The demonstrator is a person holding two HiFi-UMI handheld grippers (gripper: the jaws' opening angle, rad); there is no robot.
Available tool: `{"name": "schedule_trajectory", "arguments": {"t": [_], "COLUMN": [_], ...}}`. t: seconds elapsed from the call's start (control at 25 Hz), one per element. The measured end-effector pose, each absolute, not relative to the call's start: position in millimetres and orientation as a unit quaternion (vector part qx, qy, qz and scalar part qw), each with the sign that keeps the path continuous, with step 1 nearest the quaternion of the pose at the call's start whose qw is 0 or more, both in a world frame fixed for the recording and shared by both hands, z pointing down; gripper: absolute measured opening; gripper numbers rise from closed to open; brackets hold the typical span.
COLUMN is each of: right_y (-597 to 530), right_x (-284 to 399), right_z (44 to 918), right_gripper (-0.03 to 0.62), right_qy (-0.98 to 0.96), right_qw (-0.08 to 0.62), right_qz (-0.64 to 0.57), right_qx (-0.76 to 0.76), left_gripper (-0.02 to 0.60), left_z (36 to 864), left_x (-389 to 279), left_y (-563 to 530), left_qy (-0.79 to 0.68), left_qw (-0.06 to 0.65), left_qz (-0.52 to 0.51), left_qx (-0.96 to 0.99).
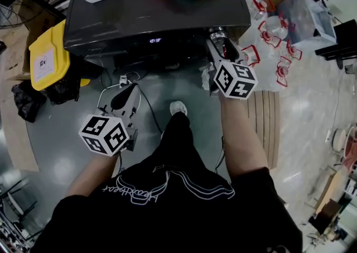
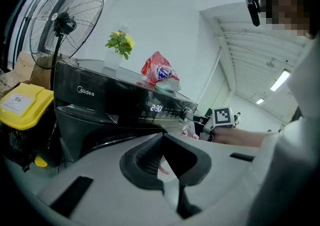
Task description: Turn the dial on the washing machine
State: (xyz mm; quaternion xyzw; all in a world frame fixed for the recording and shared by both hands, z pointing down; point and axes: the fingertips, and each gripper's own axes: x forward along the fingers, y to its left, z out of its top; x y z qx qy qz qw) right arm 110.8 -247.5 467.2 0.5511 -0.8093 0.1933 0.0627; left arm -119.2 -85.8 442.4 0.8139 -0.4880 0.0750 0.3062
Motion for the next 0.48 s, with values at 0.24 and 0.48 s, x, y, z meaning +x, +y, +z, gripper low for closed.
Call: {"name": "schedule_trajectory", "arguments": {"t": [0.24, 0.48], "right_y": [-247.3, -243.0], "right_x": [110.0, 109.9], "right_z": [467.3, 466.1], "right_gripper": [0.282, 0.298], "right_qy": [-0.809, -0.811], "right_qw": [0.085, 0.134], "right_qz": [0.174, 0.111], "right_qx": [0.554, 0.558], "left_gripper": [0.005, 0.005], "left_z": [443.7, 445.2], "left_x": [-119.6, -120.8], "left_y": [-84.1, -82.7], "left_qy": [-0.487, -0.489], "left_qw": [0.308, 0.309], "left_qz": [0.076, 0.074], "left_qx": [0.814, 0.812]}}
